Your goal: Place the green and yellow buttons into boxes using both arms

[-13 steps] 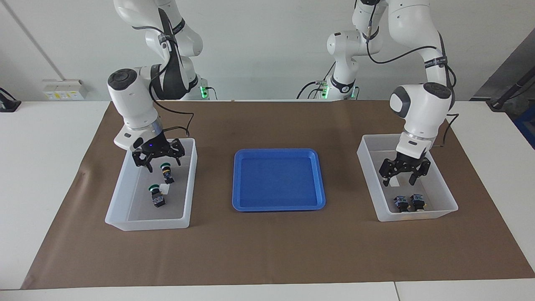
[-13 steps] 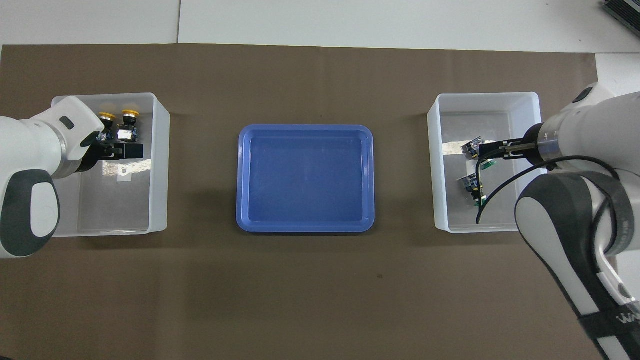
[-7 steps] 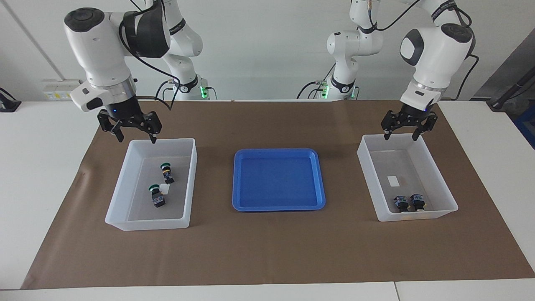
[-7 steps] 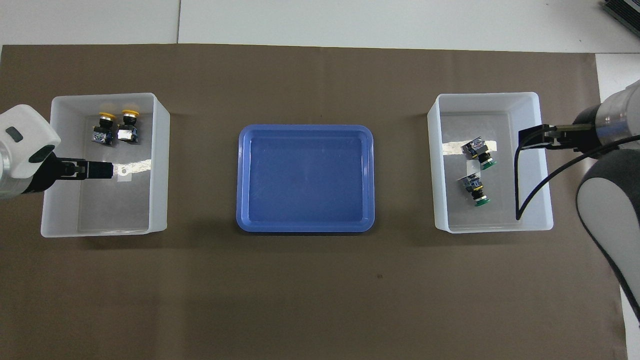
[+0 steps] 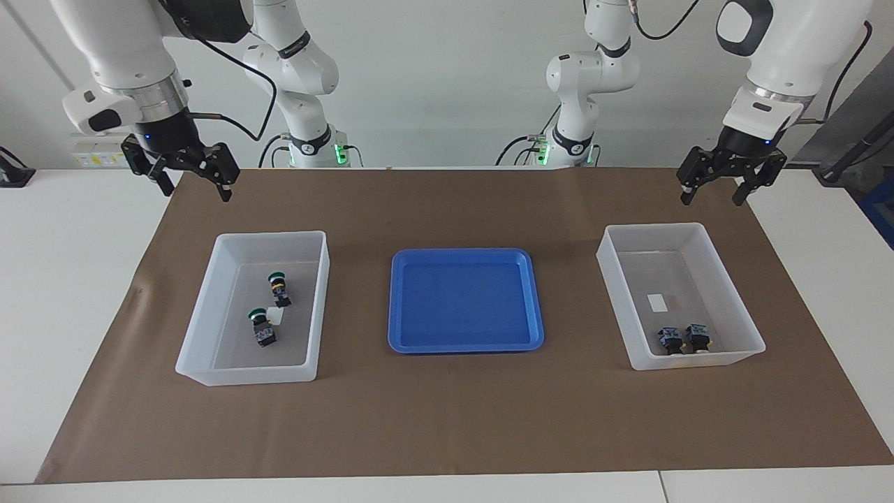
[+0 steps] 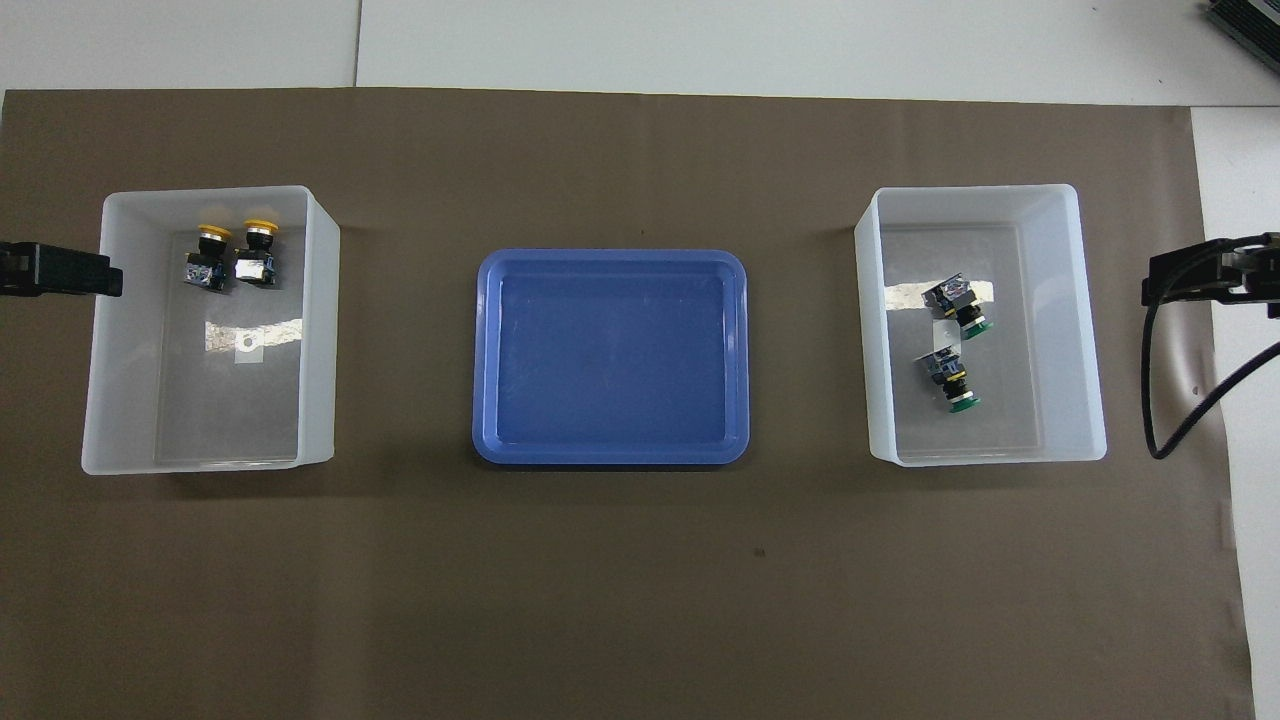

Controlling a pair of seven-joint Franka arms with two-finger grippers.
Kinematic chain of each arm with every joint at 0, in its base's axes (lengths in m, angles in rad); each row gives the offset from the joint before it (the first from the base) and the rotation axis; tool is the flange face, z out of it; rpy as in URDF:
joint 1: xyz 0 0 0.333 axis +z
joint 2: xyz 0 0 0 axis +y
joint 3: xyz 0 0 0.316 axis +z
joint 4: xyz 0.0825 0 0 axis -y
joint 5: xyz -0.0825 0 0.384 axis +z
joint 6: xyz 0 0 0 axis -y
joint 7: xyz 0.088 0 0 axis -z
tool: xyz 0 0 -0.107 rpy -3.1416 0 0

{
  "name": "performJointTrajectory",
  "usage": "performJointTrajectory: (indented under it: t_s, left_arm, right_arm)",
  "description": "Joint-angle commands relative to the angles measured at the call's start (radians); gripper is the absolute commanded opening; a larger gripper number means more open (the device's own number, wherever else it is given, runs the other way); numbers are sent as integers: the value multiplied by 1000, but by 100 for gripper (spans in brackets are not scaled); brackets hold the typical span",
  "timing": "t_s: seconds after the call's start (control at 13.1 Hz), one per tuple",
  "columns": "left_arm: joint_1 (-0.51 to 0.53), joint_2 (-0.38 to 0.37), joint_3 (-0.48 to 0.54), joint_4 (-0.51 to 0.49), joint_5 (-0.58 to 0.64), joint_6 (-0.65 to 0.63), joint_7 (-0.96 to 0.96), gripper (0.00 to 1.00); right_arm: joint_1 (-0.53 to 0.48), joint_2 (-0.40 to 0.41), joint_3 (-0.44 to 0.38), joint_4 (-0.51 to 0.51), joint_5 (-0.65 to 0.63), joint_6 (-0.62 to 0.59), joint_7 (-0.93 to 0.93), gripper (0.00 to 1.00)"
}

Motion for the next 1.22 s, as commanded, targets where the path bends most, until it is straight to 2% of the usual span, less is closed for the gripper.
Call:
performJointTrajectory:
  t_s: [0.0,0.15,0.31,0.38,0.69,1.14]
  left_arm:
    - [-1,24,-4,36,11,-109,13,100]
    - [-2,-5,-6,-4,11,-167,13,100]
    - [-2,-29,-6,-46,11,-191,15,100]
    - [-1,-31,-6,-44,13,-188,22,100]
    - [10,-16,-4,-24,21,-139,32,100]
    - [-1,-16,-6,-21,60,-149,35,100]
  right_arm:
    - [93,-22,-94,2,-7,-61,4,100]
    - [105,-27,-105,-1,-5,-81,5,100]
    - [163,-27,-169,-4,-1,-92,4,100]
    - [165,-28,-194,-5,60,-115,5,100]
    - [168,-36,-202,-13,76,-130,13,100]
    - [170,-41,-197,-18,55,-126,-21,100]
